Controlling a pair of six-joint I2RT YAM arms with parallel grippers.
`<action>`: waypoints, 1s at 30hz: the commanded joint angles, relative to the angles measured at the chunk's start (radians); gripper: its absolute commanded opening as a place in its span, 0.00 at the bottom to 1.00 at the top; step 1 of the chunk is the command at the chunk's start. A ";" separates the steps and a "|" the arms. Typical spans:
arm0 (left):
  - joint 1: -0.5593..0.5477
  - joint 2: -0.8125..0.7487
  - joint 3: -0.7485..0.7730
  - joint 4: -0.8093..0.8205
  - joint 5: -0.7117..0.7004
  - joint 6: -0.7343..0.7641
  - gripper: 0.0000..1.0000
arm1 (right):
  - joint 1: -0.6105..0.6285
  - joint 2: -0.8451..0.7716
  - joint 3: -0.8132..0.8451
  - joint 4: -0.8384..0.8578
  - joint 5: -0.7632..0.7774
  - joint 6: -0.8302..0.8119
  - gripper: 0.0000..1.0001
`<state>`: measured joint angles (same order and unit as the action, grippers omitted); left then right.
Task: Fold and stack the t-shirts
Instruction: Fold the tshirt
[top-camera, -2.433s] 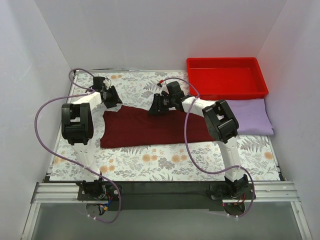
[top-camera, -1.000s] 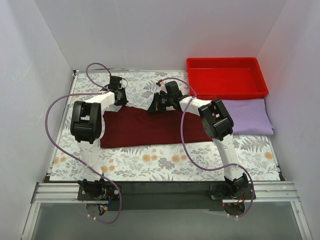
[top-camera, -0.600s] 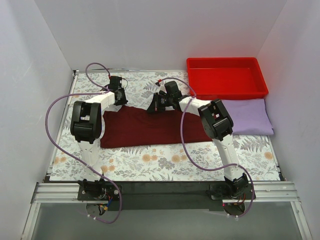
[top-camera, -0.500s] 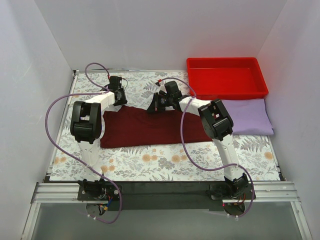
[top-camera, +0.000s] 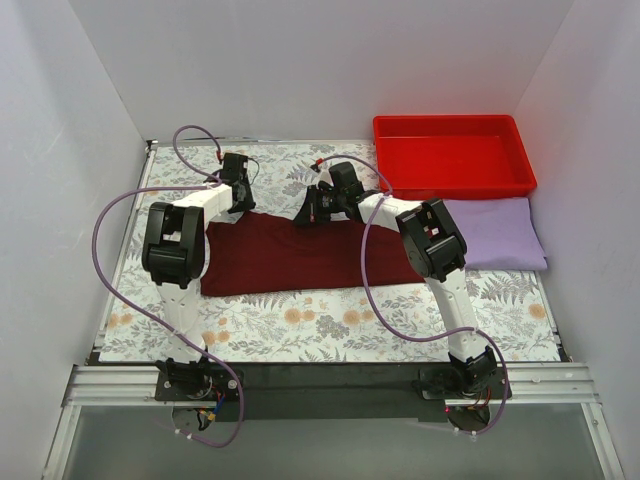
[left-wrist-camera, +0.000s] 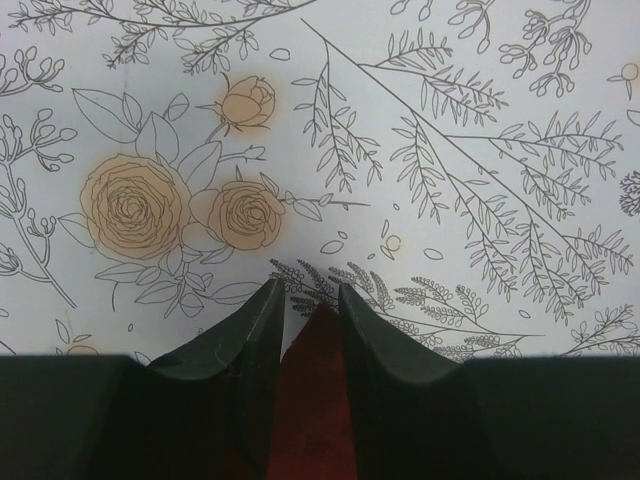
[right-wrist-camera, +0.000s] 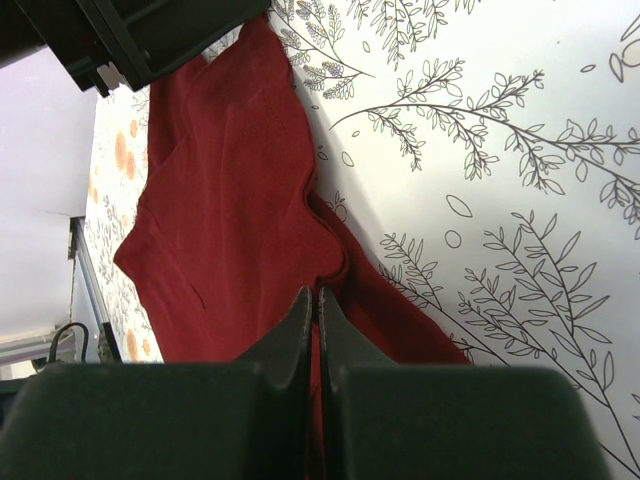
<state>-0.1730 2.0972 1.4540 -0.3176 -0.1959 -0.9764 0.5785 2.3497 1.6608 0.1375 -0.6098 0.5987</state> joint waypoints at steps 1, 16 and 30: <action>-0.022 -0.009 -0.026 -0.121 -0.037 -0.008 0.27 | 0.009 -0.009 0.021 0.040 -0.024 -0.005 0.01; -0.043 0.024 -0.018 -0.150 -0.060 -0.028 0.00 | 0.011 -0.013 0.008 0.054 -0.022 0.000 0.01; -0.042 -0.130 0.011 -0.146 -0.126 -0.031 0.00 | 0.011 -0.084 -0.015 0.053 -0.012 -0.039 0.01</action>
<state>-0.2115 2.0792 1.4662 -0.4324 -0.3000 -0.9970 0.5831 2.3455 1.6543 0.1547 -0.6098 0.5869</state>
